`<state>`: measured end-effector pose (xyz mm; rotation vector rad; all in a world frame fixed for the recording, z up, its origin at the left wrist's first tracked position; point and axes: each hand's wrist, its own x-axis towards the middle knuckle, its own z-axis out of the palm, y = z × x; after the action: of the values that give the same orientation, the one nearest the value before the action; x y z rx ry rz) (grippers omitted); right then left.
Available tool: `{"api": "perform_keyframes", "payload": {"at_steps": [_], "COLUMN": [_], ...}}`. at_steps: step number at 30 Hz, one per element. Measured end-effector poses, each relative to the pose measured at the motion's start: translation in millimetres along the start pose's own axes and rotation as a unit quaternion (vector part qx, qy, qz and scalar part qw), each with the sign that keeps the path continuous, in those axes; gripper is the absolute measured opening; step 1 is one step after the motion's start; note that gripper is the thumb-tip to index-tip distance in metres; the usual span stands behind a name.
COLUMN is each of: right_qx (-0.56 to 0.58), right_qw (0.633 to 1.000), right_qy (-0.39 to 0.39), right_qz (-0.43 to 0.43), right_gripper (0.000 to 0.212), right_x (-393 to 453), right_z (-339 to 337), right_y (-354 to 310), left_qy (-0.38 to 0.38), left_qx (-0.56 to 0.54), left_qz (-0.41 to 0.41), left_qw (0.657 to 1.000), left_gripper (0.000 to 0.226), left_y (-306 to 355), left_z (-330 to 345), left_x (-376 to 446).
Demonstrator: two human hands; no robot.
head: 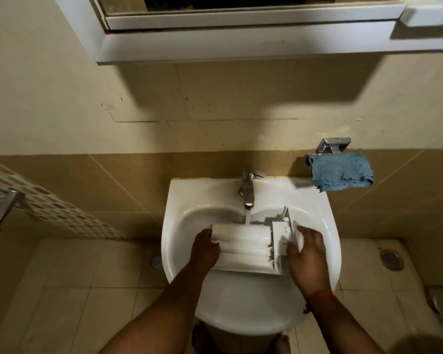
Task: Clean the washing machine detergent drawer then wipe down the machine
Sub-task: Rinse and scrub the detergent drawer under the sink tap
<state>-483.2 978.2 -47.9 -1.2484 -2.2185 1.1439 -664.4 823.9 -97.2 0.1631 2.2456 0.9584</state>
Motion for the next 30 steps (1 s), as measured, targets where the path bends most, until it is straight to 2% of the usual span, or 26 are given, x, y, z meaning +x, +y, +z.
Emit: {"api": "perform_keyframes", "payload": {"at_steps": [2,3,5,6,7,9,12,13,14,15,16,17,18,19,20,21,22,23,26,27,30], "right_qx": [0.081,0.118,0.183,0.232,0.309,0.488,0.647,0.663,0.645,0.579,0.473,0.323,0.153,-0.009,-0.138,-0.232,-0.292,-0.336,-0.401,-0.396,-0.377], "right_qw": [0.996,0.989,0.956,0.928,0.887,0.78,0.634,0.62,0.65,0.724,0.816,0.903,0.953,0.961,0.944,0.92,0.904,0.899,0.896,0.895,0.87], "right_qy": [-0.034,-0.082,-0.181,-0.197,-0.187,-0.114,-0.052,-0.07,-0.097,-0.14,-0.19,-0.235,-0.261,-0.25,-0.208,-0.156,-0.111,-0.081,-0.086,-0.116,-0.177], "right_qz": [-0.023,0.01,0.141,0.215,0.286,0.373,0.421,0.414,0.391,0.347,0.272,0.159,0.019,-0.115,-0.218,-0.275,-0.29,-0.27,-0.17,-0.171,-0.264], "right_gripper": [0.023,0.023,0.026,0.024,0.02,0.016,0.024,0.027,0.029,0.029,0.028,0.026,0.027,0.03,0.033,0.036,0.039,0.044,0.053,0.056,0.065], "right_x": [11.1,16.9,31.0,38.6,46.9,65.6,79.1,78.1,74.4,67.5,58.3,49.6,42.8,39.8,38.7,38.4,35.8,32.4,17.7,13.6,7.8], "right_z": [26.2,39.8,67.4,79.2,87.0,97.8,105.6,109.4,113.9,117.5,120.1,122.9,125.4,125.9,123.1,120.3,114.4,111.2,124.6,136.4,149.7], "right_y": [-10.7,-19.6,-30.0,-34.2,-40.9,-46.7,-52.2,-55.0,-56.1,-58.0,-59.9,-57.7,-50.0,-36.8,-21.1,-3.3,8.0,13.0,-12.8,-22.9,-26.5], "left_qy": [-0.006,-0.011,-0.017,-0.012,-0.005,0.003,0.003,0.006,0.008,0.01,0.013,0.016,0.019,0.022,0.025,0.028,0.029,0.029,0.033,0.028,0.007], "left_qx": [-0.021,-0.039,-0.066,-0.07,-0.069,-0.067,-0.066,-0.066,-0.064,-0.058,-0.048,-0.041,-0.038,-0.036,-0.03,-0.019,-0.009,-0.003,0.02,0.034,0.045], "left_qz": [-0.009,-0.018,-0.035,-0.04,-0.045,-0.051,-0.043,-0.042,-0.042,-0.041,-0.043,-0.045,-0.048,-0.052,-0.056,-0.058,-0.056,-0.053,-0.046,-0.043,-0.048], "left_qw": [1.0,0.999,0.997,0.997,0.997,0.996,0.997,0.997,0.997,0.997,0.998,0.998,0.998,0.998,0.998,0.998,0.998,0.998,0.998,0.998,0.998], "left_gripper": [0.046,0.043,0.036,0.033,0.03,0.026,0.022,0.021,0.02,0.018,0.017,0.016,0.017,0.018,0.018,0.018,0.019,0.02,0.021,0.021,0.02], "left_y": [-2.7,-3.1,-5.8,-6.6,-7.0,-4.7,1.7,1.9,1.6,0.3,-0.4,-1.9,-3.4,-4.9,-5.5,-5.3,-4.9,-4.9,0.6,0.8,-1.3], "left_z": [-0.2,-1.0,-2.0,-2.8,-3.9,-5.3,-8.6,-9.5,-9.7,-9.3,-8.8,-8.1,-7.8,-7.9,-8.9,-10.0,-10.0,-9.1,-7.7,-7.1,-8.2], "left_x": [3.3,3.7,5.4,6.5,9.4,16.2,25.7,28.5,30.5,32.1,32.1,32.4,32.3,32.6,32.8,32.8,33.9,35.4,36.0,37.4,40.1]}}
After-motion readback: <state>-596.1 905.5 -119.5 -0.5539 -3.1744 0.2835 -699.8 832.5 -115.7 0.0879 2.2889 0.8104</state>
